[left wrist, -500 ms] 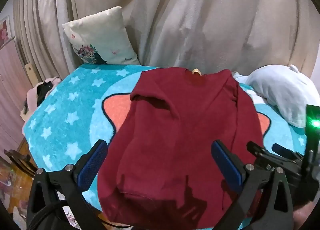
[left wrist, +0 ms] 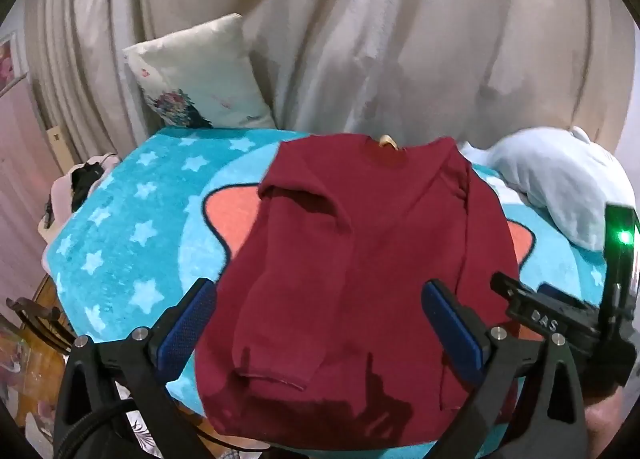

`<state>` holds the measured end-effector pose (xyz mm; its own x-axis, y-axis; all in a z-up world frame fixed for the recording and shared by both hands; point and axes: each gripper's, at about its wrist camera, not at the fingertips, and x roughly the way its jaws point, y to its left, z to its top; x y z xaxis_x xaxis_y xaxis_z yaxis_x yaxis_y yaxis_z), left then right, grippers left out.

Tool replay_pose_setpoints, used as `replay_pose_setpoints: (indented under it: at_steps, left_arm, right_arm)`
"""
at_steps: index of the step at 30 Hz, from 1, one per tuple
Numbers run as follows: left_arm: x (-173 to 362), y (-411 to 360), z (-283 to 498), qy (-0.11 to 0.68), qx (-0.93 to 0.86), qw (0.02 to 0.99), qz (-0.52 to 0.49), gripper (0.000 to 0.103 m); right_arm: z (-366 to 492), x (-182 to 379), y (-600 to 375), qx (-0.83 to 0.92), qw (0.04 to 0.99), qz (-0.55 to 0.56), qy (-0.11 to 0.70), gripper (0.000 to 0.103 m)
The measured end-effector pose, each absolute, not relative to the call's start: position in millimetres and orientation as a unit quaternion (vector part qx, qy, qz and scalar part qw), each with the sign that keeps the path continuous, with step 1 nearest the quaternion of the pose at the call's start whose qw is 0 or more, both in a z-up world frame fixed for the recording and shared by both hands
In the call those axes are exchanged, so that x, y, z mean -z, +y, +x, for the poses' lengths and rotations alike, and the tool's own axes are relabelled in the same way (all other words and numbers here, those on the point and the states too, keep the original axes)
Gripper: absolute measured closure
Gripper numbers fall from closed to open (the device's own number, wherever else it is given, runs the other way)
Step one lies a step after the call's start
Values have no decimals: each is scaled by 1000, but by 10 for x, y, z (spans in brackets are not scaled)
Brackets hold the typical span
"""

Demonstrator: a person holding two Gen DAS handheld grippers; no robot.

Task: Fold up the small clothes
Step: 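Position both grippers over the dark red sweater lying on the blanket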

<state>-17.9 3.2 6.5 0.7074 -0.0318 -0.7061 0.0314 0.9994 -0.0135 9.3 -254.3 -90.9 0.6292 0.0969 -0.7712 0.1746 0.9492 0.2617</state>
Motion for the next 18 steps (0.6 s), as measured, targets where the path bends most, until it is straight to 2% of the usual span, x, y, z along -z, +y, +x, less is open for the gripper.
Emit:
replay_pose_setpoints:
  at_steps: [8,18]
  left_arm:
    - [-97,355,-143,380,-52,923,-18,2]
    - [-61,232,-288,385,-41,922,12,5]
  right_arm:
    - [37,933,-2428,-2,886,144,442,10]
    - [-35,980,-2283,-26,884,125,449,10]
